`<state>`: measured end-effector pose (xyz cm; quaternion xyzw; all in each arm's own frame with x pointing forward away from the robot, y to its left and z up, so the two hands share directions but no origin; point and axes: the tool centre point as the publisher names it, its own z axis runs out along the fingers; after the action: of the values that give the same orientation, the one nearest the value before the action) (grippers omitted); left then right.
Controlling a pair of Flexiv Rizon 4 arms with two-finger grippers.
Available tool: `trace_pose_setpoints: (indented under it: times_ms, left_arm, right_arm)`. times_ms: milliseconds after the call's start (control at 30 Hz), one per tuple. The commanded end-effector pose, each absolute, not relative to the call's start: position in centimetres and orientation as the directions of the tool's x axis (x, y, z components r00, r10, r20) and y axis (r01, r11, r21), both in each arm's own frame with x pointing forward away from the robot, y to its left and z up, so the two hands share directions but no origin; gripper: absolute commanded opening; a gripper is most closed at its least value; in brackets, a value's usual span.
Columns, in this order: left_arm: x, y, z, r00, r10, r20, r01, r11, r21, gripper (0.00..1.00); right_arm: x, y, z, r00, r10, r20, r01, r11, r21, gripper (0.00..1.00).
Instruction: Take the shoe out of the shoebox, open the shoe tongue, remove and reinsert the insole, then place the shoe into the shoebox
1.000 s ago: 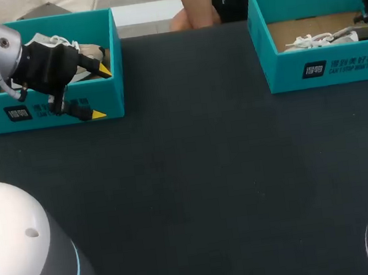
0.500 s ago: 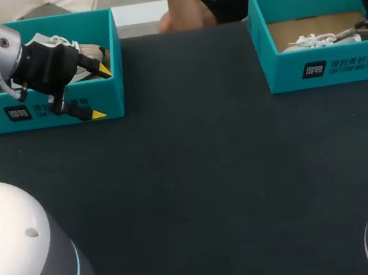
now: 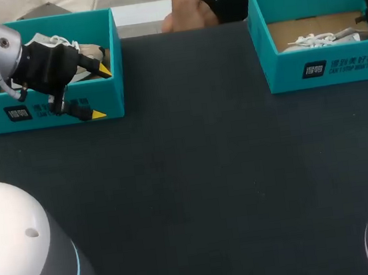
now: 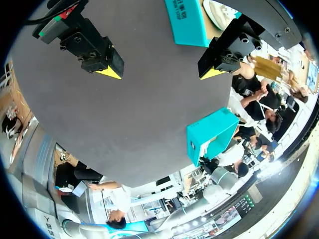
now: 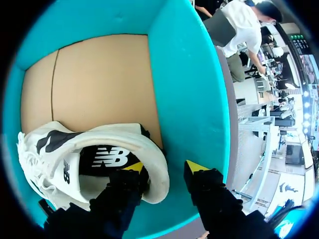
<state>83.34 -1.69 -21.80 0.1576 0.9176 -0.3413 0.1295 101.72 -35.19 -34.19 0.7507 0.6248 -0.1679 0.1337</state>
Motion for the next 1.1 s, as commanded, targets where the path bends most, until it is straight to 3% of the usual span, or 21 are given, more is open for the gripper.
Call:
trace_pose_setpoints:
  times_ms: [33,200,333,500,600,633,800,1000,1100]
  left_arm:
    - [83.3,-1.7,-21.8,-0.916,0.201,-0.346,0.378,0.719,-0.583,1.0]
    - [83.3,-1.7,-21.8,-0.916,0.201,-0.346,0.378,0.719,-0.583,1.0]
    - [83.3,-1.7,-21.8,-0.916,0.201,-0.346,0.378,0.719,-0.583,1.0]
    - [83.3,-1.7,-21.8,-0.916,0.201,-0.346,0.378,0.719,-0.583,1.0]
    - [83.3,-1.7,-21.8,-0.916,0.201,-0.346,0.378,0.719,-0.583,1.0]
    - [83.3,-1.7,-21.8,-0.916,0.201,-0.346,0.378,0.719,-0.583,1.0]
    - [83.3,-1.7,-21.8,-0.916,0.201,-0.346,0.378,0.719,-0.583,1.0]
    - [83.3,-1.7,-21.8,-0.916,0.201,-0.346,0.378,0.719,-0.583,1.0]
    - [83.3,-1.7,-21.8,-0.916,0.201,-0.346,0.378,0.719,-0.583,1.0]
  right_arm:
    - [100.7,-34.8,-32.5,0.159,0.895,-0.416,0.986,-0.168,0.015,0.47]
    - [100.6,-34.5,-30.5,0.175,0.896,-0.407,0.984,-0.168,0.055,0.61]
    - [100.4,-32.9,-28.2,0.229,0.925,-0.304,0.973,-0.205,0.108,0.63]
    - [99.1,-30.5,-27.2,0.2,0.947,-0.252,0.977,-0.173,0.124,0.65]
    - [98.0,-28.5,-26.1,0.169,0.965,-0.2,0.98,-0.142,0.142,0.74]
    - [97.4,-27.5,-25.6,0.163,0.971,-0.175,0.978,-0.136,0.159,0.83]
    - [95.2,-24.7,-23.8,0.143,0.981,-0.131,0.968,-0.111,0.227,0.82]
    - [92.5,-21.1,-22.0,0.092,0.988,-0.124,0.959,-0.055,0.277,1.0]
    - [91.8,-20.2,-21.6,0.078,0.988,-0.13,0.96,-0.039,0.278,1.0]
